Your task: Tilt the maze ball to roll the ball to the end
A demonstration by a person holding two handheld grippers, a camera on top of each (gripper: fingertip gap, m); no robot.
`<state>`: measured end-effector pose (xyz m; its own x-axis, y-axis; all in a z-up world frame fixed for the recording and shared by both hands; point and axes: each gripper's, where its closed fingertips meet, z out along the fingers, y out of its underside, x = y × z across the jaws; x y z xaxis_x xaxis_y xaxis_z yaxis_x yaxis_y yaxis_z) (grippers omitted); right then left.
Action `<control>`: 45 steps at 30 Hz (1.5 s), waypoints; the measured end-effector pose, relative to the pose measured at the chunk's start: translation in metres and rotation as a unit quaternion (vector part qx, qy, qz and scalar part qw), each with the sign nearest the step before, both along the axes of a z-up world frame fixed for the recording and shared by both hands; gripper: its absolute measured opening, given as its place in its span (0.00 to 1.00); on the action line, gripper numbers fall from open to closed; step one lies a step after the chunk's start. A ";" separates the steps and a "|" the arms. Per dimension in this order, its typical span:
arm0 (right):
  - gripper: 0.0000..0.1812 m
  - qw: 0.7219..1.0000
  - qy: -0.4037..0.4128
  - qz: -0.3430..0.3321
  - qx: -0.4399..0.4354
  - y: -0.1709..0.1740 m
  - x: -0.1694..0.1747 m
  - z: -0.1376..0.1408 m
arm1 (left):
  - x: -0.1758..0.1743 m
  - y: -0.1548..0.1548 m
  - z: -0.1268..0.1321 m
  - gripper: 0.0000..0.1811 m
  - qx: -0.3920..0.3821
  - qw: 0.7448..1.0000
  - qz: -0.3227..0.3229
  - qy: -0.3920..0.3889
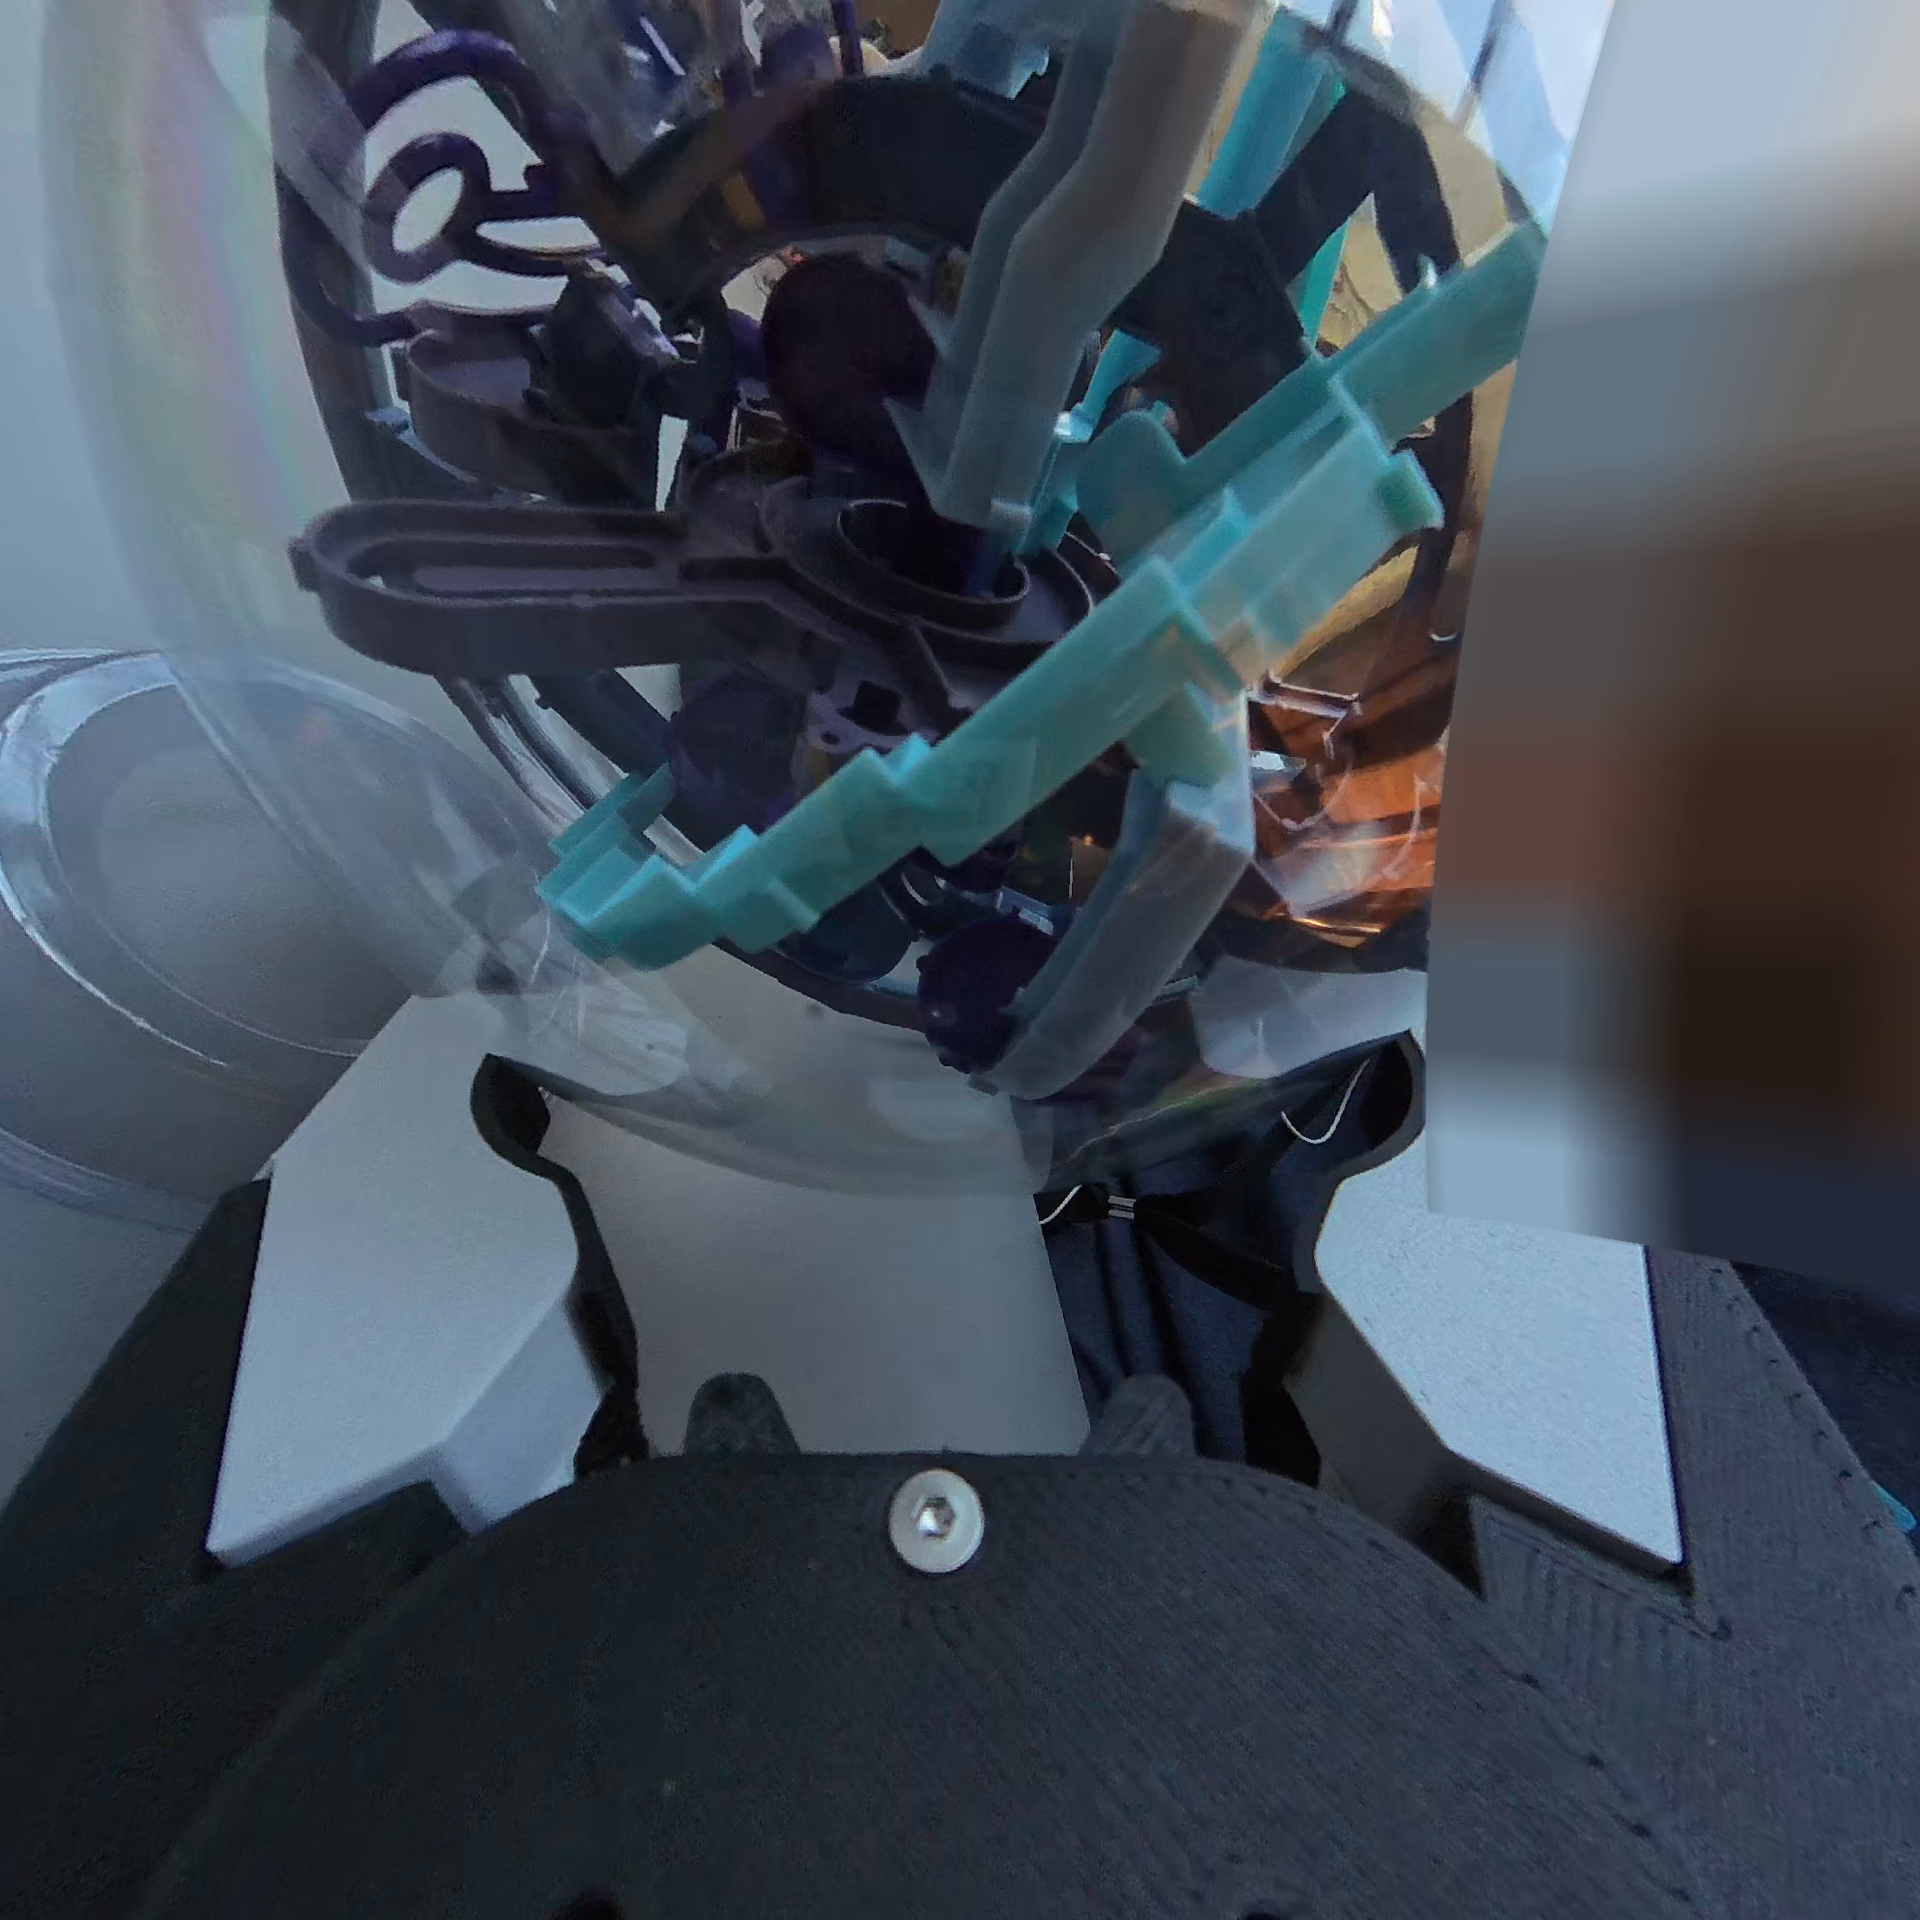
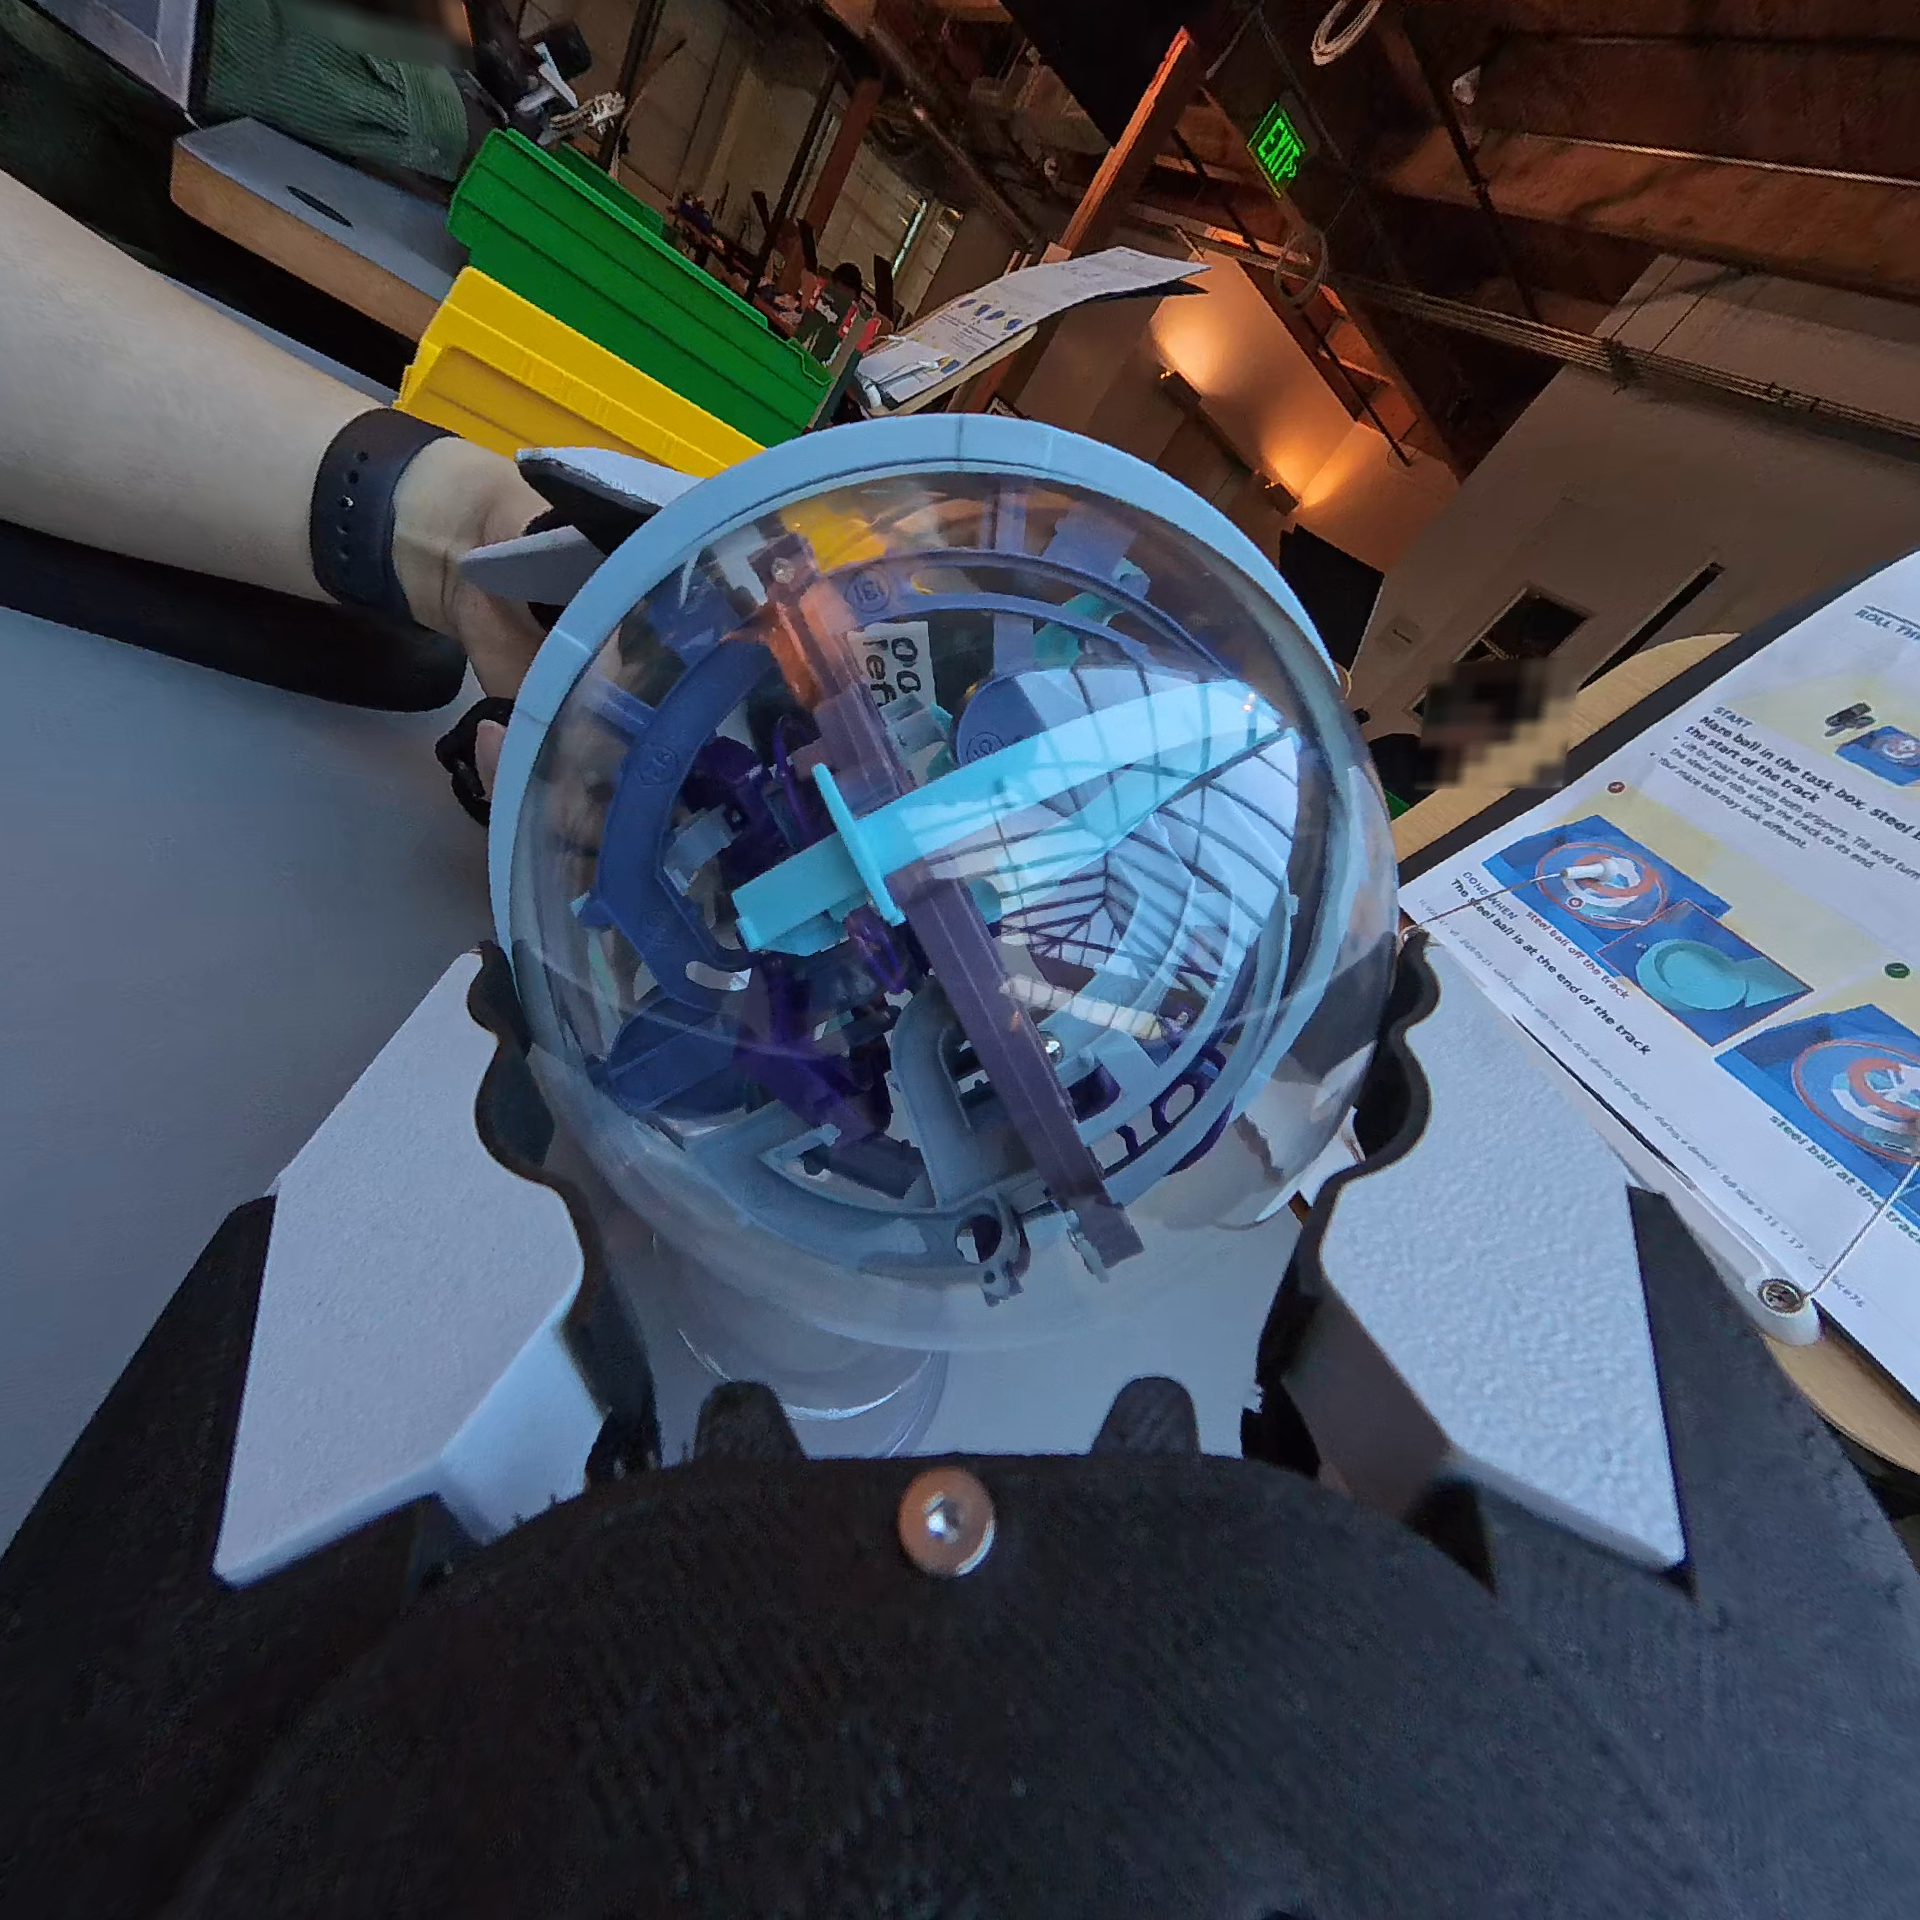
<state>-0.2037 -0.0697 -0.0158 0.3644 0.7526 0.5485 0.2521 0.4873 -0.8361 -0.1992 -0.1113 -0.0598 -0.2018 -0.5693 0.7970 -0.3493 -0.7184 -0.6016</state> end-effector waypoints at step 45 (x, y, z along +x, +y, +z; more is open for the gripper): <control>0.87 0.999 -0.009 -0.015 0.026 0.002 -0.007 0.009 | 0.001 -0.004 0.010 0.88 -0.004 1.000 -0.013 -0.016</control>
